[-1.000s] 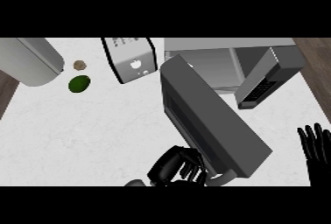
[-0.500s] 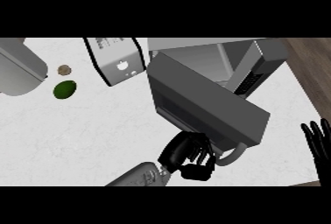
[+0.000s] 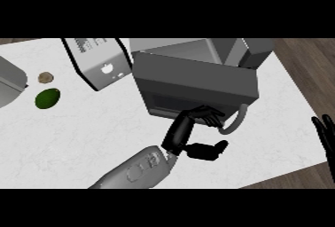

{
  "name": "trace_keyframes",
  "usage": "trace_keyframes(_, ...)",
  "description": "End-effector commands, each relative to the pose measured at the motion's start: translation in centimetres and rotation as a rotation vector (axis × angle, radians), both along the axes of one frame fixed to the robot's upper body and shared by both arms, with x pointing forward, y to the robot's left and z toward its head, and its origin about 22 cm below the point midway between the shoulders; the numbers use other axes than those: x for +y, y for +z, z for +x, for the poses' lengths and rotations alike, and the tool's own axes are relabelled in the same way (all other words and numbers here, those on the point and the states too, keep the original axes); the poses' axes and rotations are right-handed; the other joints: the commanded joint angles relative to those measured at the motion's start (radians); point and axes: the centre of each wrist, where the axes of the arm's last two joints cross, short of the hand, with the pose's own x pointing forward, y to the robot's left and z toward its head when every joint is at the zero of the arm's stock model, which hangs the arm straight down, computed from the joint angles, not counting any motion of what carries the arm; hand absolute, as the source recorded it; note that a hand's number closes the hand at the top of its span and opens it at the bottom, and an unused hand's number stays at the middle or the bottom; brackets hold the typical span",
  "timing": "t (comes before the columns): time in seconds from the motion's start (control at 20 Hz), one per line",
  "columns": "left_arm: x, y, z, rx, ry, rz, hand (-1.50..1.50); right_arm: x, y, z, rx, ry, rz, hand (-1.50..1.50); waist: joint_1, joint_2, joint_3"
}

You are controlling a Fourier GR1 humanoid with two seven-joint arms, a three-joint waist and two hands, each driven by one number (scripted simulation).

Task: Pick up the milk, place it into the microwave and close the microwave

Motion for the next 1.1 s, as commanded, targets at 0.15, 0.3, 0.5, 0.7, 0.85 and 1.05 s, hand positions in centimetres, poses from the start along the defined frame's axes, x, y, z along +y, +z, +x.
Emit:
trace_keyframes(0.15,-0.3,2.0,2.4,-0.080,0.091,-0.087,-1.50,-0.1,1.3,0.6,-0.033,0.043,0.035,-1.50,-0.057,0.018,0.002)
trace_keyframes(0.3,-0.7,3.3,3.4,-0.095,0.101,-0.103,-1.50,-0.1,2.1,1.2,-0.044,0.077,0.020,-1.50,-0.076,0.024,0.003)
trace_keyframes(0.5,-0.7,3.8,4.4,-0.110,0.129,-0.111,-1.50,-0.3,3.2,1.8,-0.063,0.102,0.024,-1.50,-0.104,0.034,0.004)
trace_keyframes(0.7,-0.8,4.4,5.3,-0.126,0.156,-0.118,-1.50,0.1,3.8,2.3,-0.072,0.155,0.032,-1.50,-0.111,0.040,0.005)
trace_keyframes(0.85,-0.9,4.8,5.8,-0.128,0.159,-0.128,-1.50,0.1,4.3,2.8,-0.084,0.178,0.041,-1.50,-0.127,0.048,0.006)
trace_keyframes(1.05,-0.9,5.1,6.3,-0.139,0.172,-0.135,-1.50,-0.2,5.1,3.4,-0.097,0.184,0.037,-1.50,-0.135,0.051,0.006)
